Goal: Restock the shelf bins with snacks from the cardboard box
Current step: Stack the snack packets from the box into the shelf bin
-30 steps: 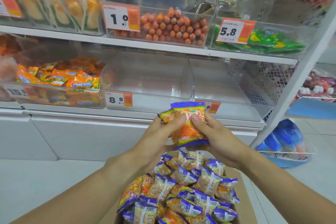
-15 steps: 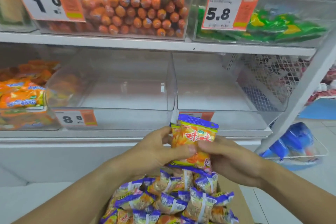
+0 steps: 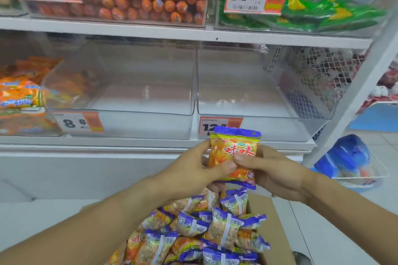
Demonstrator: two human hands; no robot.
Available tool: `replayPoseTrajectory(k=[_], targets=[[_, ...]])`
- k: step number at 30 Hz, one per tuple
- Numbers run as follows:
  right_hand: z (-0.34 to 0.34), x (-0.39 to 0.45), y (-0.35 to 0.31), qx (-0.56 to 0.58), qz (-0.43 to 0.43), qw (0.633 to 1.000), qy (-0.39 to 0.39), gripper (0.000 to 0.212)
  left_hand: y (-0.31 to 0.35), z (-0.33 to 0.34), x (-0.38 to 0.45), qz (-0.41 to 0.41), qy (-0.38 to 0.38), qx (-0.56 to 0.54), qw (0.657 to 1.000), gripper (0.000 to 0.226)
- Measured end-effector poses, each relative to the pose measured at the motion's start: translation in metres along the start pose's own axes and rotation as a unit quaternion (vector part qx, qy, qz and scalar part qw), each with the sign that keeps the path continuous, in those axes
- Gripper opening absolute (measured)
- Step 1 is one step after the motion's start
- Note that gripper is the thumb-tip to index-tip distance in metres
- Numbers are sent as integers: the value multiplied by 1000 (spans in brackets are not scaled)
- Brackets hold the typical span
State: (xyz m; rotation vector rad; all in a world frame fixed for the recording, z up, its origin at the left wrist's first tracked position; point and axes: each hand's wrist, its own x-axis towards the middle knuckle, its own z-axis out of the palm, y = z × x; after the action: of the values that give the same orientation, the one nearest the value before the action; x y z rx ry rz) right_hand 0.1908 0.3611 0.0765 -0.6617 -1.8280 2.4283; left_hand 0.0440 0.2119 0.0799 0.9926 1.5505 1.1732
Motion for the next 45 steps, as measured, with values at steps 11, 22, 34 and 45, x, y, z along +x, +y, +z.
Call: replayPoseTrajectory(k=[11, 22, 34, 45], targets=[[-28, 51, -74, 18, -176, 968, 175, 57, 17, -58, 47, 107, 217, 410, 879, 120], [-72, 202, -119, -217, -29, 962, 166, 16, -13, -44, 81, 169, 325, 381, 849, 115], [-116, 277, -89, -373, -34, 886, 273, 91, -20, -59, 87, 196, 333, 451, 805, 117], [-100, 253, -93, -218, -42, 948, 227, 27, -24, -61, 92, 202, 332, 464, 796, 115]])
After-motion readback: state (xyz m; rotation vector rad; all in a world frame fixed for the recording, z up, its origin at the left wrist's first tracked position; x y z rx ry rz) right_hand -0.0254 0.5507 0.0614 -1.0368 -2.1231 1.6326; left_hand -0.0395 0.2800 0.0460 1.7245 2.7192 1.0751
